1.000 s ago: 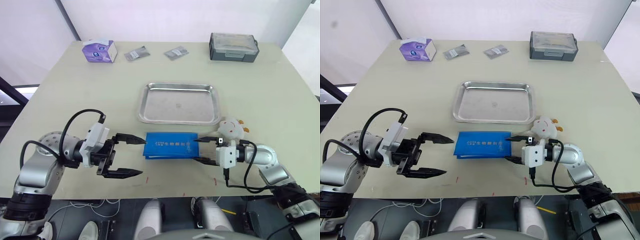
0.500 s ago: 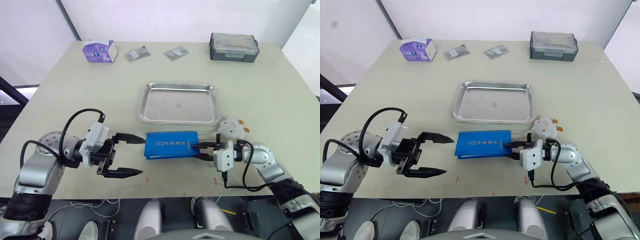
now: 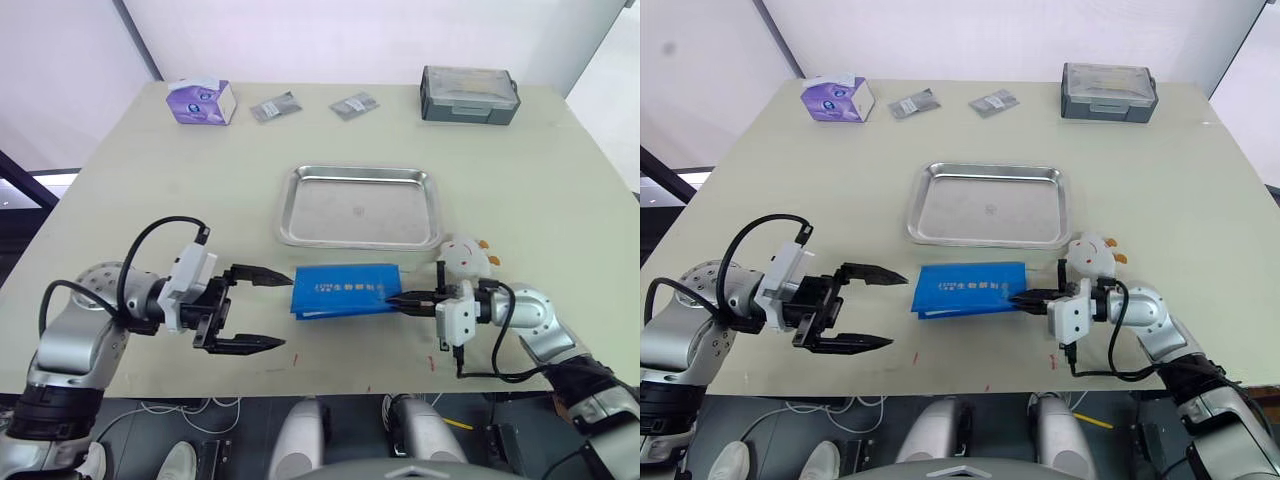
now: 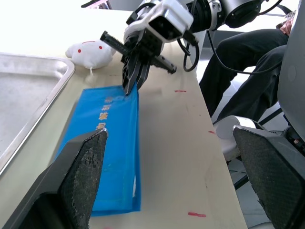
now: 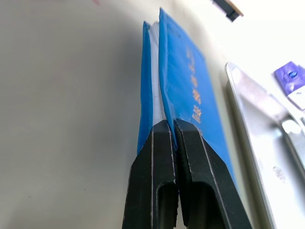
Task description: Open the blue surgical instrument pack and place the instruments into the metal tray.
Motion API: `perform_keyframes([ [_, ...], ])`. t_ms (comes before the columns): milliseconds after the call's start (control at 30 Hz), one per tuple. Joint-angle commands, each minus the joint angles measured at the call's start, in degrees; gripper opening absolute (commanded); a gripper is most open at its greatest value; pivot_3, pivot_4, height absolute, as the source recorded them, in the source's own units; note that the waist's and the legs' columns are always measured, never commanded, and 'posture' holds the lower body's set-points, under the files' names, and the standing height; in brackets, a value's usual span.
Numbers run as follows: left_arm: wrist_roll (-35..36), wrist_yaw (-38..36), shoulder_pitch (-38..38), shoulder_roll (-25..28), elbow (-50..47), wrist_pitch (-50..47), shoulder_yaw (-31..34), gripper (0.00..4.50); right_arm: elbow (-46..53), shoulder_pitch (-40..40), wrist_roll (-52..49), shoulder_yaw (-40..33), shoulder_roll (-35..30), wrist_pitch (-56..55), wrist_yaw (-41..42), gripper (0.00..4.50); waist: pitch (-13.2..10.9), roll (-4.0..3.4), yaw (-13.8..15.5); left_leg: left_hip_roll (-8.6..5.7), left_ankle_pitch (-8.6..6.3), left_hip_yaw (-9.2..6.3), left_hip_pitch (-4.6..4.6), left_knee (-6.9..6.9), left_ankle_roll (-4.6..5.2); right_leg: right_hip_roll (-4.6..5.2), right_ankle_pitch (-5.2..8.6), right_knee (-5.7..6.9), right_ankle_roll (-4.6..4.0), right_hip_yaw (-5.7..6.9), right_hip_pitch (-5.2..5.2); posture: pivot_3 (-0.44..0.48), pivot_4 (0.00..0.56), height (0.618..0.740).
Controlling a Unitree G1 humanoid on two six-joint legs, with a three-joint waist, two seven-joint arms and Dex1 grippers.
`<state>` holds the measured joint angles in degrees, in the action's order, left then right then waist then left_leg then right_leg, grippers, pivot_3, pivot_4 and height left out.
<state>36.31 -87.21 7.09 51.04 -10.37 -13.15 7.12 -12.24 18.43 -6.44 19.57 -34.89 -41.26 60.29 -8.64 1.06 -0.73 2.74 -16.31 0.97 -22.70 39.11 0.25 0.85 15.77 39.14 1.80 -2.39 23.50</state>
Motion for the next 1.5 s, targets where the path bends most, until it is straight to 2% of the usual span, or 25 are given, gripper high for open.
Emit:
perform_keyframes([
  [33, 1.6, -0.1, 0.3, 0.1, -1.5, 0.5, 2.2, 4.50, 6.4, -2.0, -8.0, -0.5, -2.8, 6.3, 4.8, 0.05, 0.0, 0.00, 0.0, 0.00, 0.00, 0.00, 0.00, 0.00, 0.00, 0.00, 0.00, 0.00, 0.00, 0.00, 0.00, 0.000, 0.150, 0.731],
  [233, 1.7, 0.1, 0.2, -0.1, -2.3, 0.1, 2.0, 4.50, 15.7, -3.6, -18.1, -2.6, -5.1, 24.4, 7.5, 0.05, 0.0, -0.02, -0.1, 0.02, 0.00, -0.03, 0.01, 0.00, 0.00, 0.00, 0.00, 0.04, 0.00, -0.01, 0.00, 0.000, 0.150, 0.731],
  [400, 1.6, 0.2, 0.5, -0.3, -2.2, 0.1, 1.6, 4.50, 18.7, -3.4, -21.0, -4.3, -4.8, 38.0, 5.4, 0.05, 0.0, -0.01, 0.1, 0.01, 0.00, -0.01, 0.00, 0.01, 0.00, -0.03, 0.00, 0.02, 0.00, 0.01, 0.00, 0.000, 0.150, 0.731],
  [500, 1.2, 0.1, 0.8, -0.5, -1.7, 0.5, 1.4, 4.50, 18.6, -2.8, -21.2, -5.1, -4.3, 42.6, 5.2, 0.05, 0.0, -0.01, 0.1, 0.00, 0.00, 0.00, 0.00, 0.01, 0.00, -0.03, 0.00, 0.02, 0.00, 0.01, 0.00, 0.000, 0.150, 0.731],
  [733, 0.4, 1.9, 2.0, -3.5, 2.5, 1.1, 1.4, 4.50, 11.0, 3.1, -19.8, -7.1, -1.7, 44.4, 7.6, 0.05, 0.0, -0.01, 0.0, 0.00, 0.00, 0.02, 0.03, 0.03, 0.00, -0.06, 0.00, 0.04, 0.00, -0.01, 0.00, 0.000, 0.150, 0.731],
  [1033, -4.7, 3.8, 8.7, -9.9, 16.9, 7.6, 0.3, 4.50, 5.1, 7.3, -17.1, -7.1, 1.6, 42.1, 12.5, 0.05, 0.0, -0.01, -0.1, -0.02, 0.00, -0.02, 0.00, 0.08, 0.00, -0.03, -0.01, 0.05, 0.01, 0.05, -0.02, 0.000, 0.150, 0.731],
  [1367, -10.3, 1.3, 15.3, -15.8, 31.4, 15.2, -4.1, 4.50, 3.6, 8.1, -15.4, -8.2, 2.6, 41.2, 14.4, 0.05, 0.0, -0.01, 0.0, -0.03, 0.00, -0.02, 0.00, 0.09, 0.01, -0.03, -0.01, 0.10, 0.01, 0.05, 0.00, 0.000, 0.150, 0.731],
  [1500, -11.5, -0.2, 17.1, -17.9, 34.4, 16.9, -5.7, 4.50, 3.9, 8.1, -15.1, -8.4, 2.7, 41.5, 14.6, 0.05, 0.0, -0.01, -0.1, -0.03, 0.00, -0.01, -0.01, 0.09, 0.01, -0.03, -0.01, 0.10, 0.01, 0.03, 0.00, 0.000, 0.150, 0.731],
])
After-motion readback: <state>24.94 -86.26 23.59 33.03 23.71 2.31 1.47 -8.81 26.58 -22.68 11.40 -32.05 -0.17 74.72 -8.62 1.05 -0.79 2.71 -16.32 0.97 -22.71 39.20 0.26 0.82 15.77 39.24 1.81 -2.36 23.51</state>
